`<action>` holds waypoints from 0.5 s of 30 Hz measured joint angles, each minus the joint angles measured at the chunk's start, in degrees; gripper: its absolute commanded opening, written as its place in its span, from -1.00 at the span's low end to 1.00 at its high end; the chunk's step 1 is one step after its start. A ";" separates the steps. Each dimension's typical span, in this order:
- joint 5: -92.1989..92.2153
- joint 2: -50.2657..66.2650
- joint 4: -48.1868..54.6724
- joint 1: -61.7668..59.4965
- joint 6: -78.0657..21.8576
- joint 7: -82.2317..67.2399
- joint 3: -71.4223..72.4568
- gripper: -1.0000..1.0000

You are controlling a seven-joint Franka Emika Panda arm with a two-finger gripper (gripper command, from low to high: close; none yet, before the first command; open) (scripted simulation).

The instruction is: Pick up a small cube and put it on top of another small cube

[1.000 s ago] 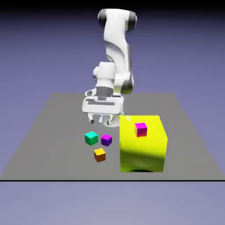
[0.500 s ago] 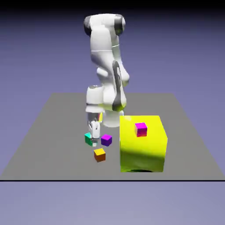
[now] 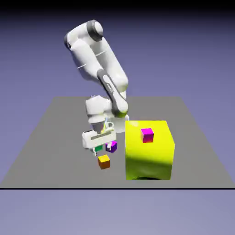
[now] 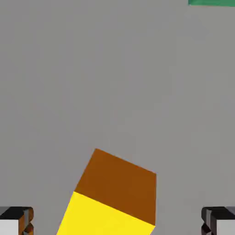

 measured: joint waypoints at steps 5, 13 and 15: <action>1.76 4.73 -0.52 -6.39 1.99 6.61 4.87 0.00; 2.65 20.82 8.39 8.83 12.79 -1.91 -9.79 -1.00; 2.65 20.82 8.39 8.83 12.81 -1.91 -9.80 -1.00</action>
